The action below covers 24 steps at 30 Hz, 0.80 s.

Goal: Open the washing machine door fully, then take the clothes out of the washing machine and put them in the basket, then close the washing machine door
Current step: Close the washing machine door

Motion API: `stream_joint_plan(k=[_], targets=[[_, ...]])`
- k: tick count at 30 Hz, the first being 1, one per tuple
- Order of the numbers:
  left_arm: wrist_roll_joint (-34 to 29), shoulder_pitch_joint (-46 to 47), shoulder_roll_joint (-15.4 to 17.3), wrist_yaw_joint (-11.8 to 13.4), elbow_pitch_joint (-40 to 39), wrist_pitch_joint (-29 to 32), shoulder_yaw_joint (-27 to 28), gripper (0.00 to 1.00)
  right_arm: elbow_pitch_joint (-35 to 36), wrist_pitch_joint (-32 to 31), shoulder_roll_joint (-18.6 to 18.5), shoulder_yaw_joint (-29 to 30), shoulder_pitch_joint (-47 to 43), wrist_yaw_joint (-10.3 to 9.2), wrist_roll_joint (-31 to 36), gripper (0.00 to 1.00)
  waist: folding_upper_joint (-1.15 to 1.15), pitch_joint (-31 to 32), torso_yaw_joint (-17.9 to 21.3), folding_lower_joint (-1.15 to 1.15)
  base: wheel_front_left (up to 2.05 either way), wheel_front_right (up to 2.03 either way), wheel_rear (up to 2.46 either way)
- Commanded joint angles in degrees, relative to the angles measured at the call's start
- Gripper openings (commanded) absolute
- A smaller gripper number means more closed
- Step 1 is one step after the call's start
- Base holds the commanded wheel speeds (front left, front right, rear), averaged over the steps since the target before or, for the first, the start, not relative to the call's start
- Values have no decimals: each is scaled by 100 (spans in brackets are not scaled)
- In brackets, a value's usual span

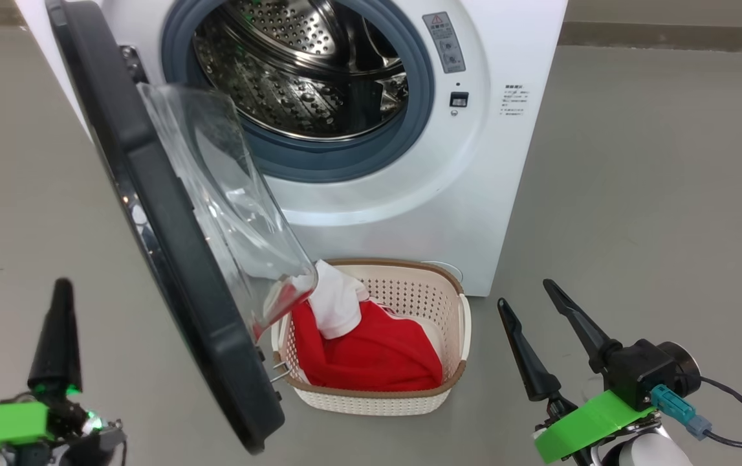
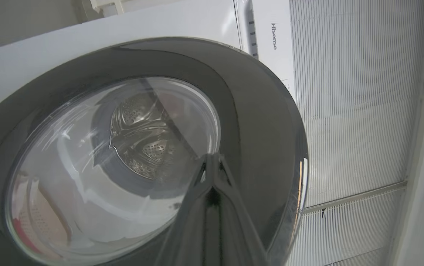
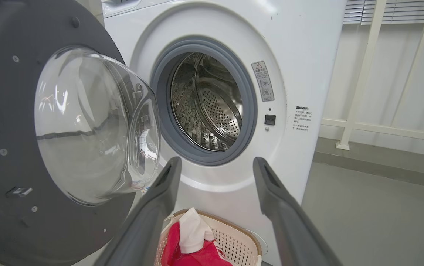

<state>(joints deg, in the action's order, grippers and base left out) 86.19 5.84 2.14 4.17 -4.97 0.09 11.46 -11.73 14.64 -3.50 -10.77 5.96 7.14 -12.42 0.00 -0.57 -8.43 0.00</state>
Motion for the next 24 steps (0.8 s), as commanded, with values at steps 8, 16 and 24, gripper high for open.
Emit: stream_joint_plan(k=[8, 16, 24], targets=[[1032, -104, 140, 783, -1101, 878, -13, 0, 141, 36, 10, -158, 158, 35, 20, 100, 0, -76, 99, 0, 0, 0, 0], [1066, -248, 240, 1071, -1420, 1127, -165, 0, 156, 36, 7, -178, 198, 35, 5, 100, 0, -151, 223, 0, 0, 0, 0], [1082, -195, 226, 1116, -1564, 1191, -289, 0, 166, 36, 1, -209, 256, 35, -5, 100, 0, -267, 416, 0, 0, 0, 0]])
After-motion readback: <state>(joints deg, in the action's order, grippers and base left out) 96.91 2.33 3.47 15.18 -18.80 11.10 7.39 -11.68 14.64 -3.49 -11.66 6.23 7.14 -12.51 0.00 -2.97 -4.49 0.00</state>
